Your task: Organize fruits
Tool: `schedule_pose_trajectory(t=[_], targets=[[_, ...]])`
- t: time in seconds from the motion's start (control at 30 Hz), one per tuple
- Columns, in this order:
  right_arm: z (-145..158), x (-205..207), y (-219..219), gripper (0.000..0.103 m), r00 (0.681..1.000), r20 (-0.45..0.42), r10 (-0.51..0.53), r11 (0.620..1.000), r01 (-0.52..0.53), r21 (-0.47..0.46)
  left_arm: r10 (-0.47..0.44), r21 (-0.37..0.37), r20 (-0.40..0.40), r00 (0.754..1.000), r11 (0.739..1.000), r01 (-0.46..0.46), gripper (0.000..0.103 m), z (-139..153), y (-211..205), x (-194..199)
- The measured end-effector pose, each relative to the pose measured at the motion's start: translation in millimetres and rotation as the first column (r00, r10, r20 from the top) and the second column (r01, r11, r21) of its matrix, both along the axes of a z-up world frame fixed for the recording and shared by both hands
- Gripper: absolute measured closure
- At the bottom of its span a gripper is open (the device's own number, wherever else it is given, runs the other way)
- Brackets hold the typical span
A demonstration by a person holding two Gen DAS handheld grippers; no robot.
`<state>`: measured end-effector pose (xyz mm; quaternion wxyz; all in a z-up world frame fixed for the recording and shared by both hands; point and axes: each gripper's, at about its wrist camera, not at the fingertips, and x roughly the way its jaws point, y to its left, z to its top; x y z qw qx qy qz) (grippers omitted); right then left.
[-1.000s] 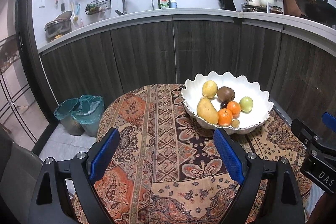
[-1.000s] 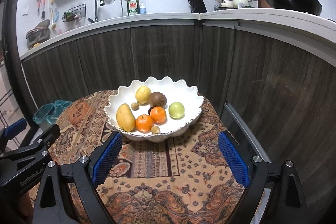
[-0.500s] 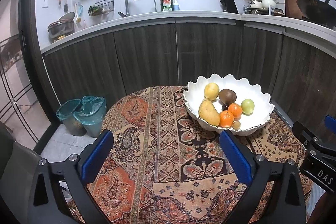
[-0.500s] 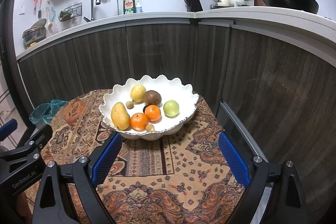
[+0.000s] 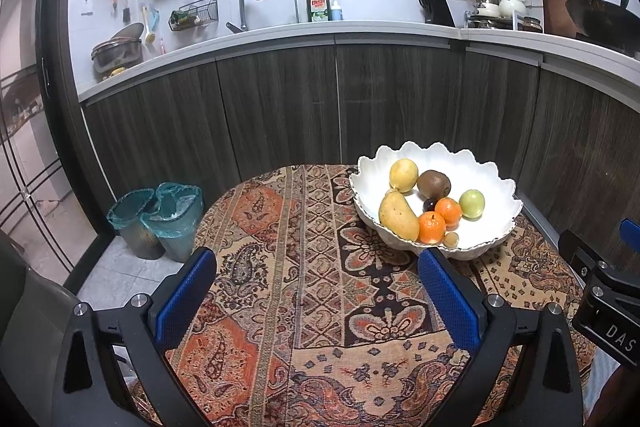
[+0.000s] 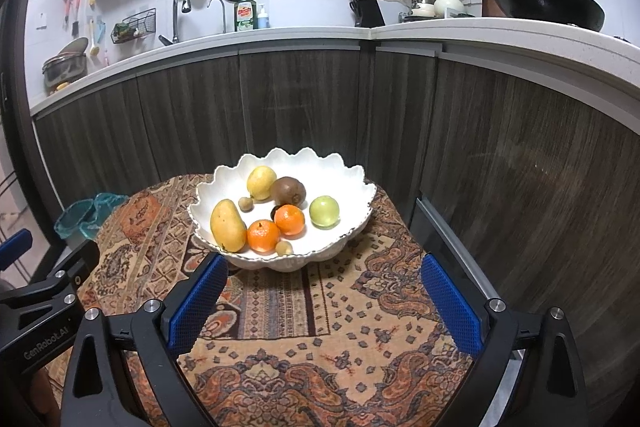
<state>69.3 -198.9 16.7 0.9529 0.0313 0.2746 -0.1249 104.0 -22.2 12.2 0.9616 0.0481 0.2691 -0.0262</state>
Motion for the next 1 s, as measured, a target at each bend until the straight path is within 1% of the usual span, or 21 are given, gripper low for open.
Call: schedule_pose_trajectory(t=[1.0], targets=[[0.2,0.8,-1.3,0.004,1.000,0.005,-0.003,1.000,0.003,0.001,-0.004,-0.002,-0.018,1.000,1.000,0.004,0.000,0.8,-0.3,2.1]])
